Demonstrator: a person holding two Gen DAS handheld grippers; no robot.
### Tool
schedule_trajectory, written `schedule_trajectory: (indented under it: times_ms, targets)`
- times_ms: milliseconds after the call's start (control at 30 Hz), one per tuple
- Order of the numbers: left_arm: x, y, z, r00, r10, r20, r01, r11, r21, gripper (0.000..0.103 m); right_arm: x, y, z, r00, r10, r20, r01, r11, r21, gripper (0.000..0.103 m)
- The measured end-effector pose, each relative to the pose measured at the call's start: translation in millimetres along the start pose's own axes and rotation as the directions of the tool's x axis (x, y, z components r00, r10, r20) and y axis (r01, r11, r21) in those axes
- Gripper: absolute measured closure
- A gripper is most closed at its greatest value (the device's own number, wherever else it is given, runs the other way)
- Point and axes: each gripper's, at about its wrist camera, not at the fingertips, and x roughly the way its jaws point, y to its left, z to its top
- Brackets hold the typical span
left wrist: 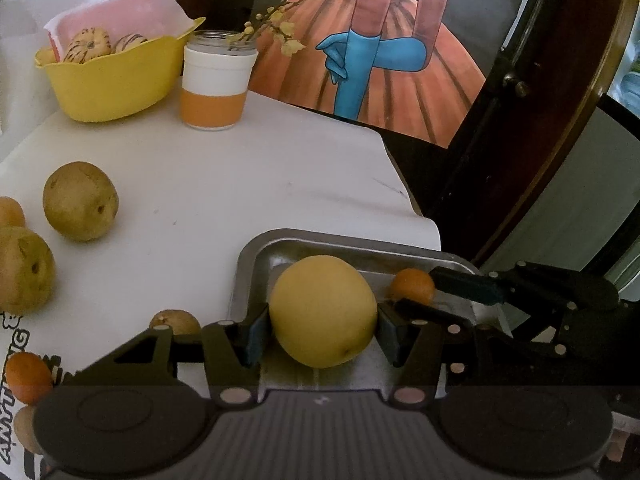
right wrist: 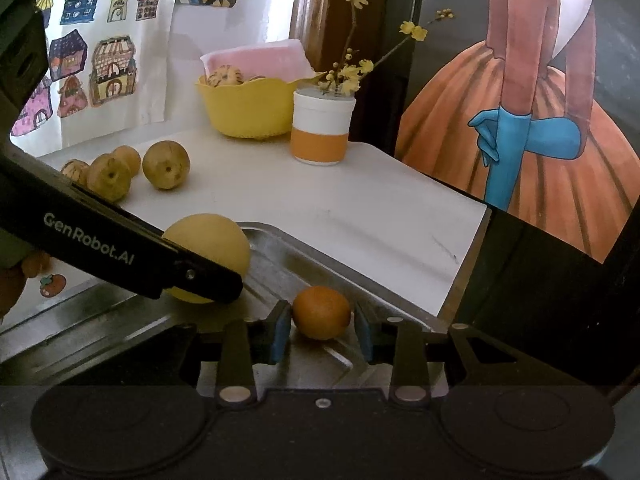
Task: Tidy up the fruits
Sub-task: 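Carry both fruits onto the metal tray and open both tools to release them, then withdraw both open tools from the tray back toward the loose fruits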
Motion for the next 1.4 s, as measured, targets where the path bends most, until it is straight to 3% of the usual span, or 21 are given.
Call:
schedule_trajectory:
  times_ms: [133, 400, 600, 900, 1167, 1400]
  targets:
    - [-9, -3, -2, 0.999, -0.004, 0.039, 0.003, 1.0, 0.009, 0.035, -5, 2, -3, 1.0, -0.002, -0.001, 0.002, 1.0, -0.001, 0.044]
    - [-45, -10, -11, 0.992, -0.013, 0.124, 0.01, 1.0, 0.019, 0.017, -42, 8, -4, 0.998, -0.035, 0.048, 0.034, 0.999, 0.016, 0.018]
    - [-87, -9, -23, 0.977, 0.001, 0.214, -0.004, 1.0, 0.013, 0.003, -84, 20, -2, 0.993, -0.054, 0.108, 0.049, 0.997, 0.053, 0.003]
    - [-152, 3, -60, 0.957, 0.039, 0.289, -0.042, 0.999, 0.005, 0.001, -146, 60, -13, 0.99, -0.064, 0.128, 0.055, 0.996, 0.073, 0.001]
    - [-189, 18, -104, 0.967, 0.039, 0.254, -0.051, 0.998, 0.041, 0.001, -185, 105, -27, 0.995, -0.054, 0.081, 0.05, 0.998, 0.043, 0.001]
    - [-218, 33, -136, 0.968, 0.061, 0.245, -0.078, 0.995, 0.061, 0.001, -194, 145, -47, 1.0, 0.009, -0.009, -0.008, 0.998, 0.06, 0.001]
